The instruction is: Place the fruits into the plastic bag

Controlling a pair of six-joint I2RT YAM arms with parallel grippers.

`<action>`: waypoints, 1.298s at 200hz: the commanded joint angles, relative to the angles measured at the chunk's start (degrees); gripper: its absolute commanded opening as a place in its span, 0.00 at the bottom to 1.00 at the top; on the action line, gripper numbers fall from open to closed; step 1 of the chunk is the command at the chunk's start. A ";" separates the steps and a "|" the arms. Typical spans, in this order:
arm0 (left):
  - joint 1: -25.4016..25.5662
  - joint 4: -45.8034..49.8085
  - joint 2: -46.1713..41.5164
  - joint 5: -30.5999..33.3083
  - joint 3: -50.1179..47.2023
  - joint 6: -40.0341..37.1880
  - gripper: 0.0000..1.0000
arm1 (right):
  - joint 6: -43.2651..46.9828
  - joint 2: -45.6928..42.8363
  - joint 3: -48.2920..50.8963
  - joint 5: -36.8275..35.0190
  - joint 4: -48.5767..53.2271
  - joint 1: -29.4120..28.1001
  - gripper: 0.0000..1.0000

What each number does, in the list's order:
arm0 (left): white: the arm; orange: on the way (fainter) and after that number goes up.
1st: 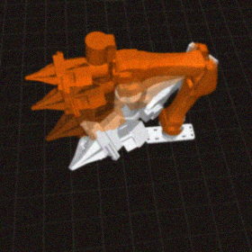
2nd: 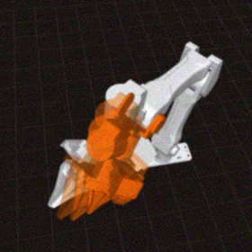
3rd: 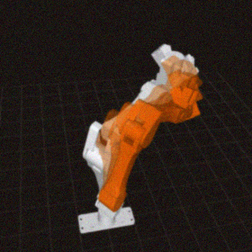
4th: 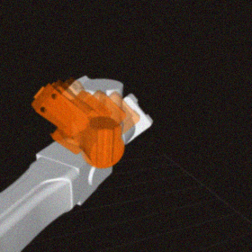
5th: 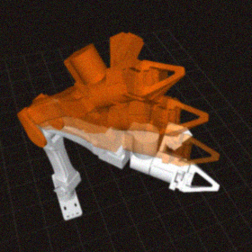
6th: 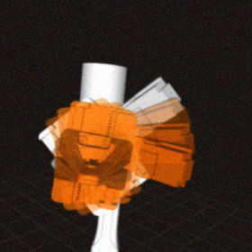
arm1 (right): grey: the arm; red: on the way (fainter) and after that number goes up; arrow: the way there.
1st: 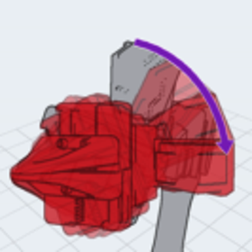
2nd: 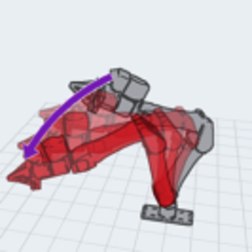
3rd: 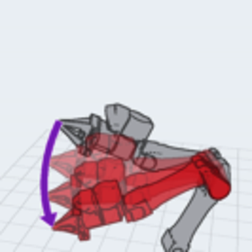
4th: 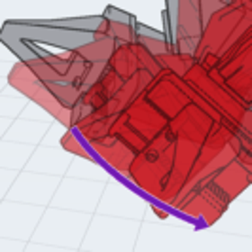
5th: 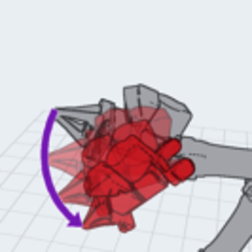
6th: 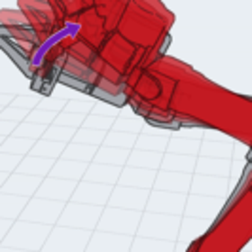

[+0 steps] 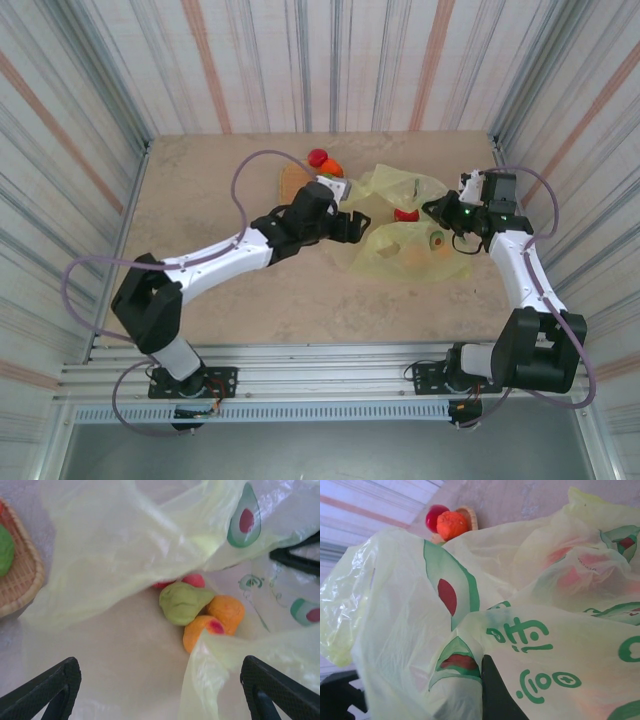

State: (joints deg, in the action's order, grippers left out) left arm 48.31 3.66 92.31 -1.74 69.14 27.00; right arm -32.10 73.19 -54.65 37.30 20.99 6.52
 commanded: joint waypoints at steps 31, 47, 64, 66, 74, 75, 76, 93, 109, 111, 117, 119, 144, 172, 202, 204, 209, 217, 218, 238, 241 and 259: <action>-2.96 5.65 -5.83 5.50 -8.47 8.26 0.86 | 1.95 1.10 -2.59 -1.07 1.59 0.59 0.00; -3.49 5.53 -2.68 3.08 -7.92 10.32 0.87 | 2.12 1.16 -3.15 -1.25 2.01 0.59 0.00; -3.49 5.20 2.03 -0.17 -5.38 11.12 0.85 | 2.34 0.96 -3.89 -1.61 2.54 0.60 0.01; -3.49 5.26 2.55 -0.50 -5.06 11.18 0.85 | 2.38 0.92 -3.93 -1.68 2.60 0.60 0.01; -3.40 5.66 4.77 -1.21 -3.62 11.59 0.82 | 2.54 0.86 -4.47 -1.91 2.95 0.64 0.01; -3.40 5.70 5.14 -1.27 -3.47 11.67 0.82 | 2.51 0.84 -4.57 -1.94 3.02 0.66 0.01; -3.40 5.77 5.37 -1.31 -3.30 11.71 0.81 | 2.54 0.87 -4.58 -1.95 3.05 0.67 0.01; -3.35 2.74 8.64 -4.17 -2.09 12.56 0.70 | 3.05 0.60 -5.93 -2.49 4.24 0.77 0.01; -3.06 0.16 10.71 -6.66 -0.97 13.53 0.52 | 3.43 0.28 -6.74 -3.31 5.04 0.77 0.01; -3.05 -0.11 10.99 -7.09 -0.88 13.58 0.50 | 3.51 0.22 -6.88 -3.36 5.20 0.77 0.01; -2.92 -0.71 11.24 -8.08 -0.37 13.48 0.43 | 3.78 0.05 -7.21 -3.74 5.51 0.78 0.01; -2.89 -0.90 11.27 -8.34 -0.20 13.46 0.41 | 3.90 0.05 -7.39 -3.86 5.71 0.77 0.01; -1.93 -4.33 9.17 -10.61 0.19 12.04 0.15 | 5.44 -0.62 -8.79 -6.78 7.89 0.68 0.01; -1.01 -7.64 5.59 -14.32 0.99 11.23 0.07 | 6.85 -1.76 -9.67 -10.62 9.38 0.42 0.01; 0.15 -12.70 3.88 -18.40 1.32 13.06 0.06 | 9.14 -2.97 -11.38 -15.73 12.07 0.34 0.01; 0.23 -13.00 3.92 -18.52 1.34 13.14 0.06 | 9.22 -2.96 -11.43 -16.00 12.12 0.33 0.01; 0.41 -13.49 3.92 -18.92 1.30 13.20 0.06 | 9.32 -3.16 -11.60 -16.33 12.22 0.34 0.01; 0.55 -14.12 3.93 -19.34 1.33 13.09 0.06 | 9.50 -3.38 -11.87 -16.81 12.38 0.33 0.01; 0.51 -14.17 3.97 -19.35 1.34 13.04 0.06 | 9.50 -3.39 -11.88 -16.90 12.39 0.33 0.01; 0.64 -14.47 4.17 -19.53 1.34 12.31 0.06 | 9.81 -3.48 -12.29 -17.90 12.73 0.32 0.01; 0.63 -14.47 4.14 -19.53 1.34 12.22 0.06 | 9.91 -3.47 -12.44 -18.08 12.86 0.27 0.01; 0.64 -14.45 4.56 -19.70 1.67 11.13 0.07 | 10.12 -3.34 -12.74 -18.80 12.96 0.33 0.01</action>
State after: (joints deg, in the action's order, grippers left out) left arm 48.88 -9.28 98.04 -19.70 69.43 39.44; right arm -24.25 70.67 -65.52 21.21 32.18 6.79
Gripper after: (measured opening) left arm 0.066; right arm 0.048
